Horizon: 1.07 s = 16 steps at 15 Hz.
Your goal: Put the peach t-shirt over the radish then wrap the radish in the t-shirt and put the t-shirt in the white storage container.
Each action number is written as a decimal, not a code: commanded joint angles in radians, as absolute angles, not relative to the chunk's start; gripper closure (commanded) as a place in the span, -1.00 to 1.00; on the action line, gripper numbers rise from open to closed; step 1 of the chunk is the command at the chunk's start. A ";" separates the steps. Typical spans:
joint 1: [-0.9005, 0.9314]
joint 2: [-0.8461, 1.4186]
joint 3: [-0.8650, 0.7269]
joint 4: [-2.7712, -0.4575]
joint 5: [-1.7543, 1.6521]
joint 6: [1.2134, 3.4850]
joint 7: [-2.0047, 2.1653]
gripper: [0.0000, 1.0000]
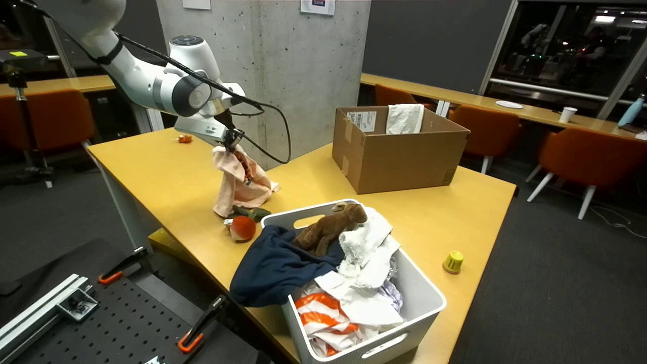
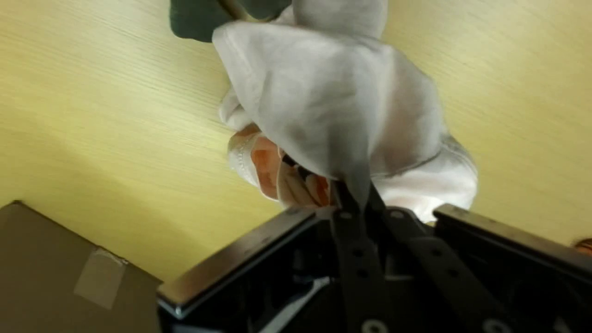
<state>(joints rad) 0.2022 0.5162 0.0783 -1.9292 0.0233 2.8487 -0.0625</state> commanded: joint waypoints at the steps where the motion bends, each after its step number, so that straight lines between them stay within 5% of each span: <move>1: 0.187 0.325 0.030 -2.116 -0.019 2.814 -0.003 0.97; 16: 0.102 0.014 0.006 -2.477 -0.073 2.591 0.136 0.97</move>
